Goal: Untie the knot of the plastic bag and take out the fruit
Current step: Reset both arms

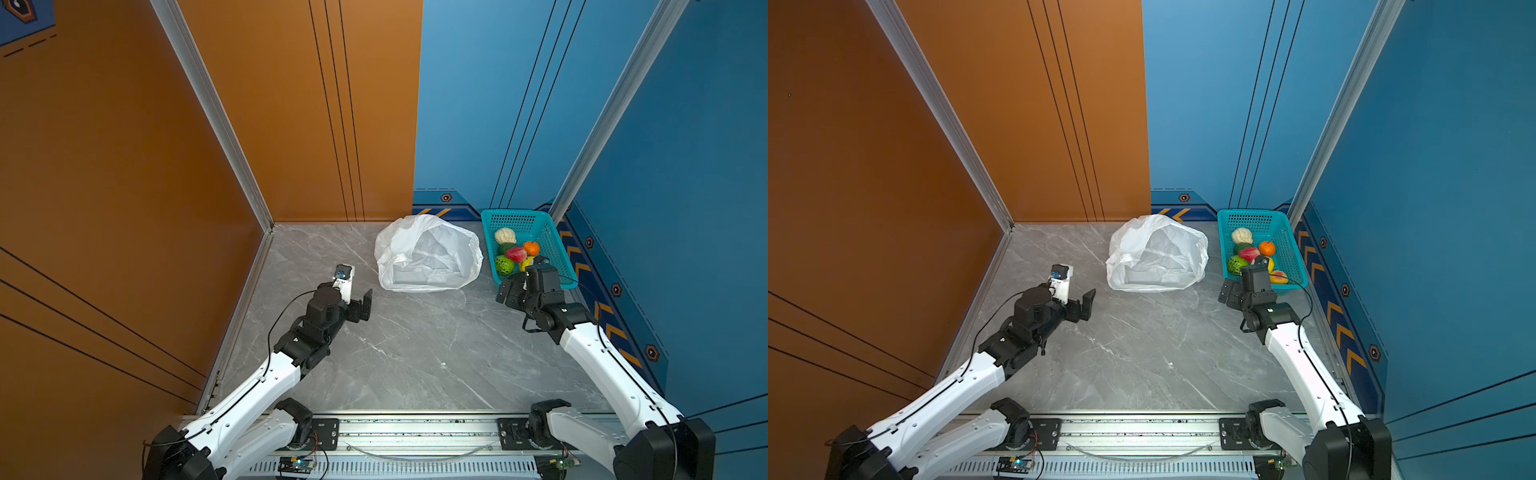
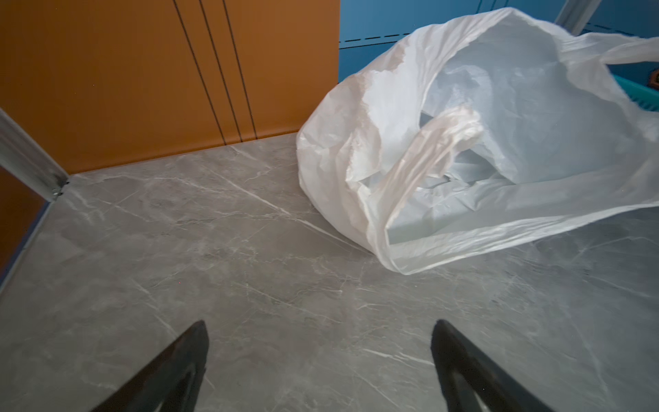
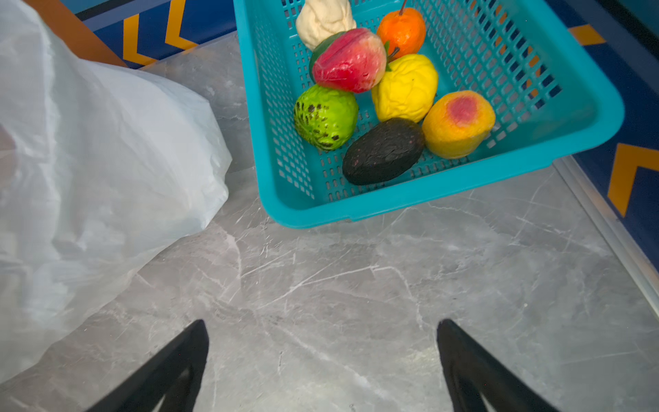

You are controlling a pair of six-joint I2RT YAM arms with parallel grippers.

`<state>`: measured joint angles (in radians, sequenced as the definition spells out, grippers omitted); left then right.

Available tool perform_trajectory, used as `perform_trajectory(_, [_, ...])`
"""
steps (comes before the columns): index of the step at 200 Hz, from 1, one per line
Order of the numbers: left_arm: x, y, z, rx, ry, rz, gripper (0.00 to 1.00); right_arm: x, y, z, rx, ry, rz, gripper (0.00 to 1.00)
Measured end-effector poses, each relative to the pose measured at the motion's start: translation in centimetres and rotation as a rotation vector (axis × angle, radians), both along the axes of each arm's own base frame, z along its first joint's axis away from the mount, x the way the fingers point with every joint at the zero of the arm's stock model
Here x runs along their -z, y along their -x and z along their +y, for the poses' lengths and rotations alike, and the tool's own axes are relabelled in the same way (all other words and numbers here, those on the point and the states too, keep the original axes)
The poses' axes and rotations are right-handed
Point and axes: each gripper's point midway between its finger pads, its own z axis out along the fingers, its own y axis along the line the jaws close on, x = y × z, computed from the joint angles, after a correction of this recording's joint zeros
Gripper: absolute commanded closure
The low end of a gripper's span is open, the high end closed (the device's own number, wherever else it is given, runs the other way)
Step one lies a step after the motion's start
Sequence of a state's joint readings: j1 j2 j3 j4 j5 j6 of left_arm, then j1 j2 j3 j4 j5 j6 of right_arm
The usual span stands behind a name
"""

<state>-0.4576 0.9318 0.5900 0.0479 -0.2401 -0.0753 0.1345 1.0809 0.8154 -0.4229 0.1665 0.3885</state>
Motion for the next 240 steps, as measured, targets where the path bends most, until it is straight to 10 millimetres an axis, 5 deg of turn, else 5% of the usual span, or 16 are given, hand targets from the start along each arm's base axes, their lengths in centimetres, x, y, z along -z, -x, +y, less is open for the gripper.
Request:
perform_trajectory(58, [3.2, -3.6, 7.4, -0.246, -0.055, -0.006, 0.02, 3.0, -2.0, -3.9, 0.02, 0.109, -0.091, 0.0])
perform_trajectory(115, [7.6, -5.2, 8.7, -0.275, -0.12, -0.015, 0.02, 6.4, -4.9, -3.5, -0.062, 0.151, -0.142, 0.0])
perform_trajectory(177, [5.7, -6.0, 8.9, -0.275, -0.139, -0.134, 0.02, 7.9, -6.1, -3.2, -0.09, 0.144, -0.235, 0.0])
perform_trajectory(240, [8.4, -5.0, 11.2, -0.325, -0.15, -0.097, 0.01, 8.6, -7.0, -2.7, -0.12, 0.156, -0.306, 0.0])
